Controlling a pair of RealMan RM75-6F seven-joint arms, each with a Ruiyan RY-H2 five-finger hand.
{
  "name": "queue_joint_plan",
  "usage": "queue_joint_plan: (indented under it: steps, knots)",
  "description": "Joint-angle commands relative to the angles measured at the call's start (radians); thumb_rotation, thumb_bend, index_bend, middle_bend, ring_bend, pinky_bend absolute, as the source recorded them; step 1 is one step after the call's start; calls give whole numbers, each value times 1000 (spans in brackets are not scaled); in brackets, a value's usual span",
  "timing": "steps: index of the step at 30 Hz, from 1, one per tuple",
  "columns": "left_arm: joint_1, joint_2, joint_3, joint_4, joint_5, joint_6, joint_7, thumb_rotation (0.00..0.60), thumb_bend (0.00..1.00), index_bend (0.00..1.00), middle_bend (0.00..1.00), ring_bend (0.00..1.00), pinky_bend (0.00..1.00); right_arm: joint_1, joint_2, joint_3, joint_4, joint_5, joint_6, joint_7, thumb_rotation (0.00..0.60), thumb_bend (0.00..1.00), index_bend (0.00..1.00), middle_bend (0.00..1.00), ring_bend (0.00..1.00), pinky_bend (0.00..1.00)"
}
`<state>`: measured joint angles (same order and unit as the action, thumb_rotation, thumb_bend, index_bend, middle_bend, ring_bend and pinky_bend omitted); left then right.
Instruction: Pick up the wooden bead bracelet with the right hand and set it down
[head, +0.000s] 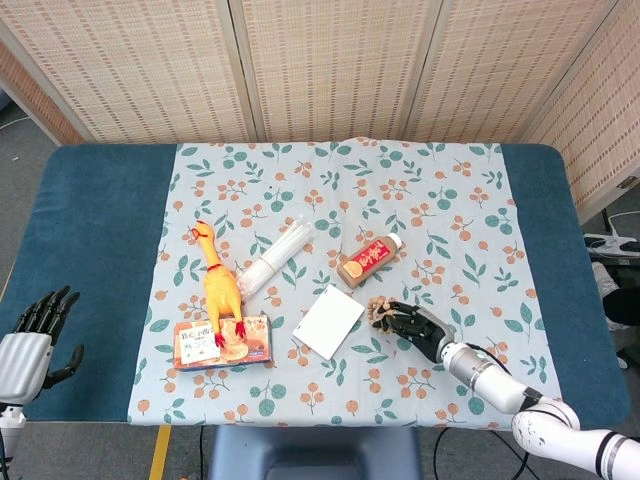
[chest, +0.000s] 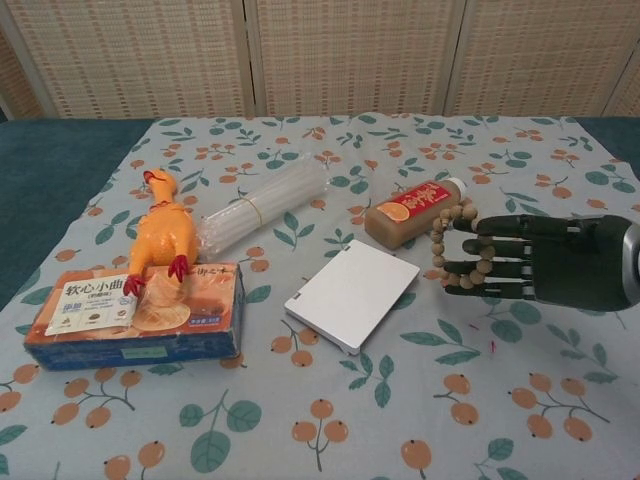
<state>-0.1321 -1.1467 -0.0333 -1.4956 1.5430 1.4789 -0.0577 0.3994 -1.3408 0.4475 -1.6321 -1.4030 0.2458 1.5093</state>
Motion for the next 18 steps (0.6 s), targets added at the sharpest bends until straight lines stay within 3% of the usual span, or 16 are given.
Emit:
queue_joint_plan:
  steps: [1, 5, 10, 13, 18]
  knots:
    - [-1, 1, 0, 1, 0, -1, -4, 600, 456, 0, 0, 0, 140, -16, 2, -20, 0, -173, 97, 174, 585, 584, 428, 590, 309, 173]
    - [-2, 2, 3, 0, 3, -4, -7, 600, 455, 0, 0, 0, 141, 34, 14, -139, 55, -337, 254, 357, 502, 579, 421, 588, 308, 206]
    - [-3, 2, 1, 5, -3, -8, -15, 600, 455, 0, 0, 0, 140, 129, 6, -311, 195, -498, 481, 563, 369, 400, 411, 583, 302, 208]
    - [-4, 2, 0, 8, -7, -12, -19, 600, 455, 0, 0, 0, 140, 172, -10, -381, 259, -525, 564, 628, 313, 306, 410, 582, 302, 208]
    - [-4, 4, 0, 5, -6, -9, -17, 600, 456, 0, 0, 0, 141, 219, -33, -463, 316, -525, 644, 665, 296, 288, 428, 580, 302, 208]
